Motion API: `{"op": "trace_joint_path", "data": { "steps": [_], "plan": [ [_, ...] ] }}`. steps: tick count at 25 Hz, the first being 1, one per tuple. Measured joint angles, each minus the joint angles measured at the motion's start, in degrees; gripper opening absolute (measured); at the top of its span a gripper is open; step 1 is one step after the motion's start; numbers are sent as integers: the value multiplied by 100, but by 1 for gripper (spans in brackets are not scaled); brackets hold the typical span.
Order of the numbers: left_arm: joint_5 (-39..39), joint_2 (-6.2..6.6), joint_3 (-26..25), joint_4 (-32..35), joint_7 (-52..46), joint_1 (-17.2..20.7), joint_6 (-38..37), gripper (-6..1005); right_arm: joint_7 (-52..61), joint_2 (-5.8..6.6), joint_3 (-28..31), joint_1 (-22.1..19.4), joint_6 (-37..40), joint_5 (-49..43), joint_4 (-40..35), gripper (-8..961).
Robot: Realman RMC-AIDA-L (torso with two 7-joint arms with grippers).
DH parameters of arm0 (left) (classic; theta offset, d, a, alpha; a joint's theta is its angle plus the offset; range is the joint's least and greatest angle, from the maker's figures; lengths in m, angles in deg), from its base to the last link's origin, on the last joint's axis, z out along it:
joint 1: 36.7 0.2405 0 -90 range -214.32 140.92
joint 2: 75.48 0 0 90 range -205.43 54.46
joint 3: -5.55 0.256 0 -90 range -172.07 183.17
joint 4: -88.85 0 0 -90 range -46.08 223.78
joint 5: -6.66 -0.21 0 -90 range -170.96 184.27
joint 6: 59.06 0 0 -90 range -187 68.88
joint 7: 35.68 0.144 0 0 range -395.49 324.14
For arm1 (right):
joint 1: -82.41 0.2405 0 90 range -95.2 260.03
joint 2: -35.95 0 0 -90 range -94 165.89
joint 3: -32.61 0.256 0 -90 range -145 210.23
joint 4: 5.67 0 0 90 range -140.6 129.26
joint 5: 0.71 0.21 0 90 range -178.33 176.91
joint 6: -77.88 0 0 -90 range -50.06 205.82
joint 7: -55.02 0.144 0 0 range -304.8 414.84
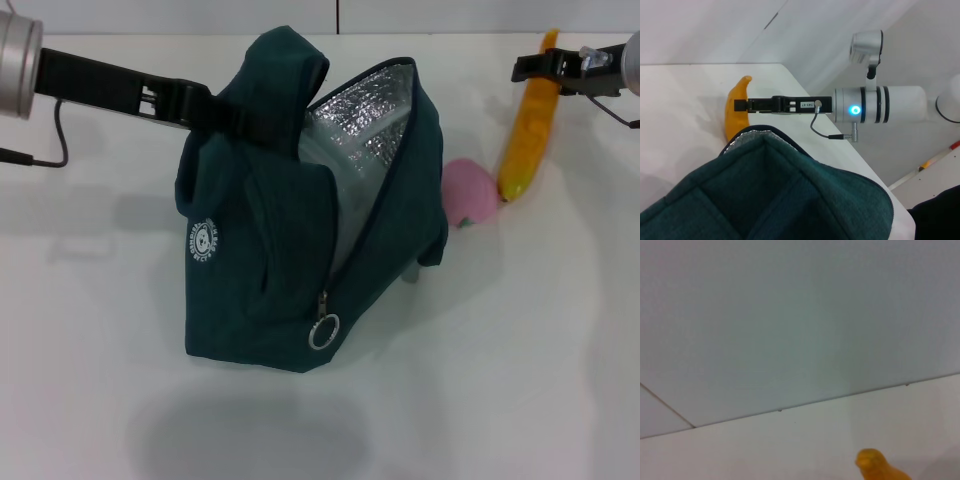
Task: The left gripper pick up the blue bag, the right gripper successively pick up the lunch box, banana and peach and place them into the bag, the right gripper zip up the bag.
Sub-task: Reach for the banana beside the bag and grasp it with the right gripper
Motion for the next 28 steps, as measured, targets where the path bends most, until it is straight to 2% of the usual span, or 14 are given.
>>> {"op": "trace_joint_path", "data": {
  "steps": [5,8,19,24,28],
  "plan": [
    [0,-1,0,0,1,-4,0,40,0,1,-4,-9,-31,6,0,733],
    [-1,0,0,0,1,8,0,40,0,-4,-3,-20,-50,10,-1,533],
    [-11,8,0,0,10,11,0,40,0,-3,-1,-28,-51,14,-5,299],
    [-13,26,0,0,10,41,0,40,12,46,1,-32,362,0,-107,287],
    [-18,40,0,0,10,47,0,40,54,65,40,-172,872,0,-389,327]
  ]
}}
